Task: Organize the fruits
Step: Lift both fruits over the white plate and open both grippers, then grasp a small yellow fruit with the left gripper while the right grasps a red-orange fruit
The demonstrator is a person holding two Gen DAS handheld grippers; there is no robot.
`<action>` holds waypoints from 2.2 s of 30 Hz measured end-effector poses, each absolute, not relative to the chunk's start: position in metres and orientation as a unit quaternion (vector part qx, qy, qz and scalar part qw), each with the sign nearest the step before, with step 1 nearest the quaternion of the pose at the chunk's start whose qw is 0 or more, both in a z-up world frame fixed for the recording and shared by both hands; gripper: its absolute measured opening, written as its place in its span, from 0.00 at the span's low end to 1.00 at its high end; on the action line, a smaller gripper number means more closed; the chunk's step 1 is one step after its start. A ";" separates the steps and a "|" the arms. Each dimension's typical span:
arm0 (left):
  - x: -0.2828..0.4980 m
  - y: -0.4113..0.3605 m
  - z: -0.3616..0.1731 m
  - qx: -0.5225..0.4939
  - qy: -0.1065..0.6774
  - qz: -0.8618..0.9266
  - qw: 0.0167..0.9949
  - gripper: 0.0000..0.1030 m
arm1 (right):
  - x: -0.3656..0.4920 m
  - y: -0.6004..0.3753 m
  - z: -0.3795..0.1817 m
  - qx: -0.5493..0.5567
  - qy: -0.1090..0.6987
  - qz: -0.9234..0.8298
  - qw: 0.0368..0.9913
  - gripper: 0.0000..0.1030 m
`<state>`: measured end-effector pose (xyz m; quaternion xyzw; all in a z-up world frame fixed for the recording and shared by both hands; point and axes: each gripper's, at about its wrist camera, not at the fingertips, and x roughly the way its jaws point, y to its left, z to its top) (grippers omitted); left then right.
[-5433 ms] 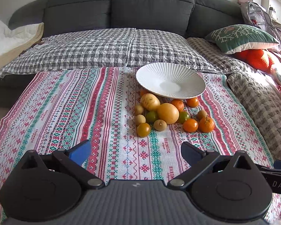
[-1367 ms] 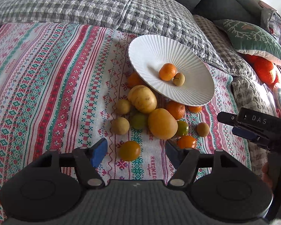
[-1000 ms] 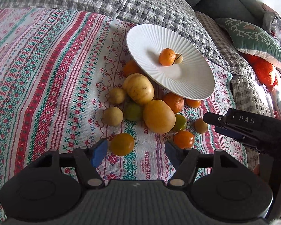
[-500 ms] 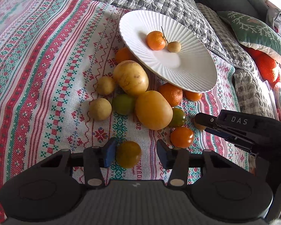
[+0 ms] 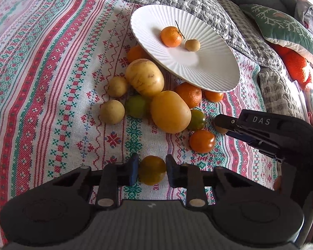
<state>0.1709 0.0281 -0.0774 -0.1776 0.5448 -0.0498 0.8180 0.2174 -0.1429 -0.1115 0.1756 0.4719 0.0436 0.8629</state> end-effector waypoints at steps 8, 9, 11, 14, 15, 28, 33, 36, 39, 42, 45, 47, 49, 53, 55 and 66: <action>0.172 0.023 -0.078 -0.163 0.546 -0.041 0.821 0.18 | 0.216 -0.143 -0.109 0.180 0.471 0.040 0.863 0.22; 0.171 0.023 -0.077 -0.162 0.546 -0.038 0.821 0.18 | 0.215 -0.144 -0.108 0.181 0.470 0.040 0.863 0.22; 0.170 0.025 -0.074 -0.161 0.542 -0.035 0.824 0.18 | 0.211 -0.146 -0.103 0.187 0.464 0.045 0.865 0.22; 0.164 0.030 -0.062 -0.165 0.525 -0.038 0.834 0.18 | 0.205 -0.149 -0.090 0.196 0.449 0.053 0.870 0.22; 0.162 0.033 -0.056 -0.168 0.516 -0.041 0.839 0.18 | 0.204 -0.150 -0.087 0.198 0.444 0.057 0.872 0.22; 0.221 0.031 -0.005 -0.139 0.442 -0.063 0.884 0.18 | 0.247 -0.130 -0.044 0.189 0.419 0.080 0.885 0.22; 0.243 0.028 -0.013 -0.163 0.434 -0.075 0.883 0.18 | 0.264 -0.125 -0.041 0.169 0.419 0.073 0.889 0.22; 0.257 0.028 -0.021 -0.177 0.438 -0.071 0.878 0.18 | 0.271 -0.125 -0.044 0.159 0.417 0.065 0.892 0.22; 0.264 0.026 -0.030 -0.180 0.444 -0.065 0.876 0.18 | 0.276 -0.127 -0.049 0.157 0.420 0.072 0.891 0.22; 0.265 0.025 -0.035 -0.168 0.453 -0.049 0.874 0.20 | 0.278 -0.127 -0.052 0.162 0.421 0.080 0.889 0.25; 0.261 0.030 -0.034 -0.183 0.449 -0.038 0.874 0.42 | 0.275 -0.129 -0.051 0.162 0.416 0.078 0.892 0.31; 0.255 0.032 -0.030 -0.188 0.443 -0.038 0.876 0.51 | 0.270 -0.130 -0.048 0.157 0.409 0.071 0.896 0.42; 0.247 0.033 -0.022 -0.181 0.438 -0.042 0.879 0.52 | 0.264 -0.133 -0.043 0.153 0.403 0.068 0.900 0.47; 0.224 0.039 -0.006 -0.144 0.422 -0.032 0.894 0.72 | 0.242 -0.143 -0.037 0.157 0.393 0.077 0.903 0.47; 0.212 0.046 -0.001 -0.127 0.418 -0.023 0.899 0.78 | 0.234 -0.146 -0.040 0.152 0.409 0.082 0.896 0.47; 0.179 0.090 -0.036 -0.210 0.481 -0.037 0.850 0.71 | 0.204 -0.136 -0.091 0.170 0.497 0.111 0.844 0.39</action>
